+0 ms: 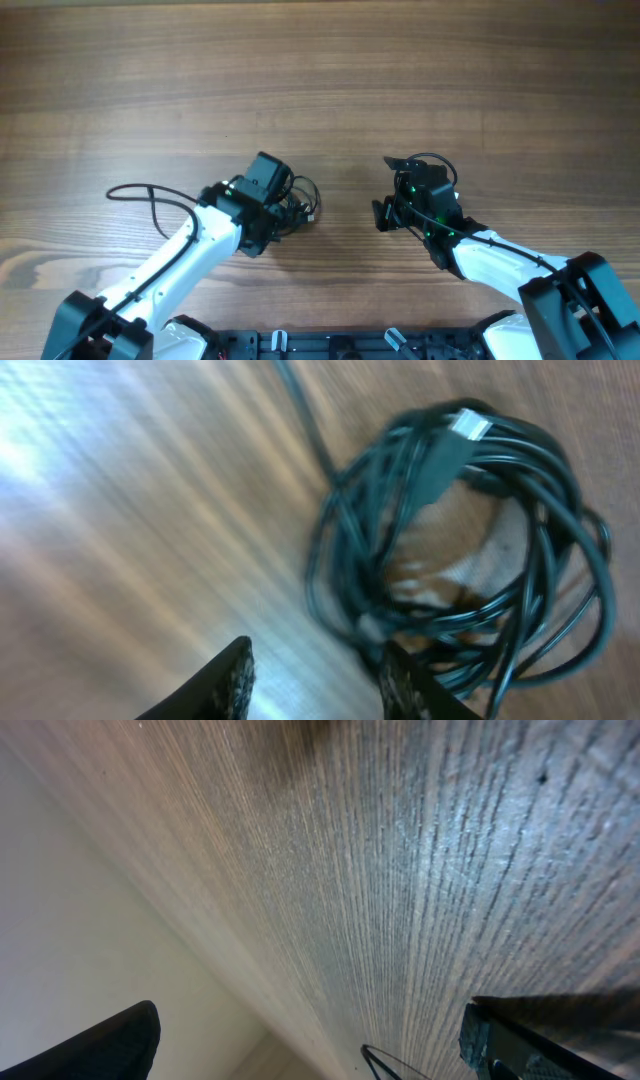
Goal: Untangle cables
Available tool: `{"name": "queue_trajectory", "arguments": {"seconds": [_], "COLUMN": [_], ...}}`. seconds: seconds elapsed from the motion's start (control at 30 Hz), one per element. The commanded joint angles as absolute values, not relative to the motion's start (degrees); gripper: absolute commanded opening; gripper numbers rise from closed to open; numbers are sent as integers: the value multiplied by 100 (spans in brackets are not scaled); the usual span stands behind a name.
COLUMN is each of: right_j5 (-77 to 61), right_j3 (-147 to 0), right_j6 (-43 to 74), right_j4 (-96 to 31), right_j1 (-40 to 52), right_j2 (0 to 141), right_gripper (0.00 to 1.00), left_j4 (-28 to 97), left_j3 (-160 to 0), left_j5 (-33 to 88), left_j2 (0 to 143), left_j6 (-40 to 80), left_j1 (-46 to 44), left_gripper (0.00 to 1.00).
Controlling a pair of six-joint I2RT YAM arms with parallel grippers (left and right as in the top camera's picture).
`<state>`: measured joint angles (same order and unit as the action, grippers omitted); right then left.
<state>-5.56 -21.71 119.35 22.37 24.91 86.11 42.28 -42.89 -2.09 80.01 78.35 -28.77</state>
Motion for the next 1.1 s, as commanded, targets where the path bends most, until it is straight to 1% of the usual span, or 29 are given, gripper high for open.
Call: {"name": "queue_trajectory", "arguments": {"seconds": [0.0, 0.07, 0.17, 0.27, 0.33, 0.37, 0.4, 0.47, 0.5, 0.57, 0.7, 0.77, 0.83, 0.87, 0.9, 0.93, 0.97, 1.07], "right_j5": [-373, -373, -351, -860, -897, -937, -1035, -1278, -1391, -1431, -1385, -1358, -1339, -1337, -1304, -1295, -1297, -1297], "right_j3": [-1811, -1811, -1811, -1811, -1811, -1811, -1811, -1811, -1811, -1811, -1811, -1811, -1811, -1811, -1811, -1811, -1811, -1811], "right_j6": [11850, 11850, 11850, 11775, 10958, 10471, 9682, 8466, 8147, 7957, 7946, 7944, 7948, 7948, 7950, 7950, 7950, 7948], "right_j4": [1791, 1763, 1396, 926, 1085, 1304, 1647, 2252, 2392, 2477, 2486, 2486, 2488, 2512, 2526, 2530, 2536, 2545], "right_j1": [2515, 2515, 2515, 2515, 2515, 2515, 2515, 2515, 2515, 2515, 2515, 2515, 2515, 2515, 2515, 2515, 2515, 2515], "right_j2": [8903, 8903, 8903, 8903, 8903, 8903, 8903, 8903, 8903, 8903, 8903, 8903, 8903, 8903, 8903, 8903, 8903, 8903], "right_gripper": [100, 100, 100, 100, 100, 100, 100, 100, 100, 100, 100, 100, 100, 100, 100, 100, 100, 100], "left_j4": [3758, 3669, 3138, 2512, 2285, 2196, 2119, 2064, 2062, 2060, 2075, 2425, 2698, 2742, 2738, 2703, 2615, 2502], "left_j3": [-3778, -3564, -3240, -2987, -2952, -2952, -2952, -2952, -2950, -2950, -2980, -3087, -3129, -3129, -3129, -3127, -3098, -3092], "left_j5": [-344, -578, -582, -650, -744, -766, -766, -873, -939, -961, -572, -386, -489, -550, -591, -609, -607, -580], "left_j2": [8038, 8038, 8038, 8038, 8040, 8040, 8044, 8068, 8101, 8230, 8051, 7581, 7111, 6906, 6779, 6761, 6810, 7207], "left_j6": [8147, 8560, 8770, 8770, 8768, 8770, 8770, 8772, 8772, 8772, 8768, 8770, 8774, 8805, 9067, 9404, 9614, 9957], "left_j1": [-2912, -2912, -2915, -2915, -2915, -2915, -2915, -2915, -2915, -2915, -2884, -2775, -2681, -2644, -2635, -2635, -2635, -2641], "left_gripper": [40, 39, 30, 29, 34, 35, 35, 31, 29, 26, 36, 48, 53, 53, 48, 35, 31, 33]}}
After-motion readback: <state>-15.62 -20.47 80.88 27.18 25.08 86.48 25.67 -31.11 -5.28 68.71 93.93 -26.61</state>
